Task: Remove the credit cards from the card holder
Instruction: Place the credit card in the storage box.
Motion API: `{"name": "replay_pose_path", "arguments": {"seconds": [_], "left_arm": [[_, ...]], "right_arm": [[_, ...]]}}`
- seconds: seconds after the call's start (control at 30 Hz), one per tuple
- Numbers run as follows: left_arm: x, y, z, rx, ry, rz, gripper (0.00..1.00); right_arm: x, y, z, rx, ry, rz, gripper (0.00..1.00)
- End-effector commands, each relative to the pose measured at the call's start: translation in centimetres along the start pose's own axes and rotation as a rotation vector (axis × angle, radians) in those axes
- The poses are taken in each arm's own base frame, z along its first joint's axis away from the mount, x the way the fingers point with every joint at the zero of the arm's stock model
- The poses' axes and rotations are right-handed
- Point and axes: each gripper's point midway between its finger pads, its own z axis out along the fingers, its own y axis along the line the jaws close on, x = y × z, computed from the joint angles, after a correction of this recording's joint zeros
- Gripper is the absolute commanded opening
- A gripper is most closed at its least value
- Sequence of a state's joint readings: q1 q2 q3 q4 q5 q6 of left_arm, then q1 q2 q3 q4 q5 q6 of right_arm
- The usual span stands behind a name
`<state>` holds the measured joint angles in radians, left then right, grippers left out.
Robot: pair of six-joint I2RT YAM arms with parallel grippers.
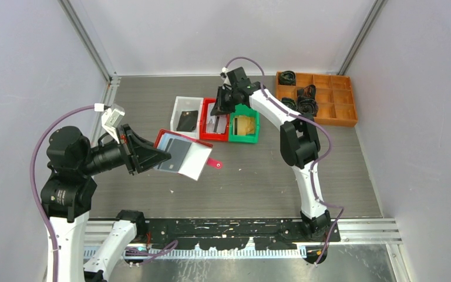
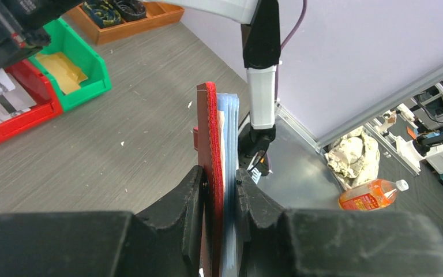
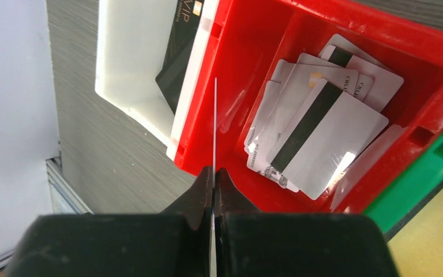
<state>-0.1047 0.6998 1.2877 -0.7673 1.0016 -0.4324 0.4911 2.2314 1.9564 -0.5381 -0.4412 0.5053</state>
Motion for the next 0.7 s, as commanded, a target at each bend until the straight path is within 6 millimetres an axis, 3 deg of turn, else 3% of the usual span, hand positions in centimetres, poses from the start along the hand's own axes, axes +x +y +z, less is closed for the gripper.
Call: {"name": "replay_pose_path", "arguments": {"seconds": [0.0, 0.4, 0.57, 0.67], "left_arm": [[-1.4, -2.0, -0.3, 0.067, -0.041, 0.067, 0.0], [-1.4, -2.5, -0.6, 0.076, -0.05, 0.081, 0.0], [-1.3, -2.7, -0.7, 0.077, -0.05, 0.09, 0.0], [-1.4, -2.8, -0.7, 0.079, -0.051, 0.093, 0.0]], "right_arm": [[-1.2, 0.8, -0.3, 0.029, -0.043, -0.064, 0.01], [-0.9, -0.3, 0.9, 0.12, -0.043, -0.119, 0.03], [-1.0, -0.3, 0.7, 0.163, -0.058, -0.154, 0.23], [-1.3, 0.3, 0.1, 0.171, -0.076, -0.165, 0.28]]}}
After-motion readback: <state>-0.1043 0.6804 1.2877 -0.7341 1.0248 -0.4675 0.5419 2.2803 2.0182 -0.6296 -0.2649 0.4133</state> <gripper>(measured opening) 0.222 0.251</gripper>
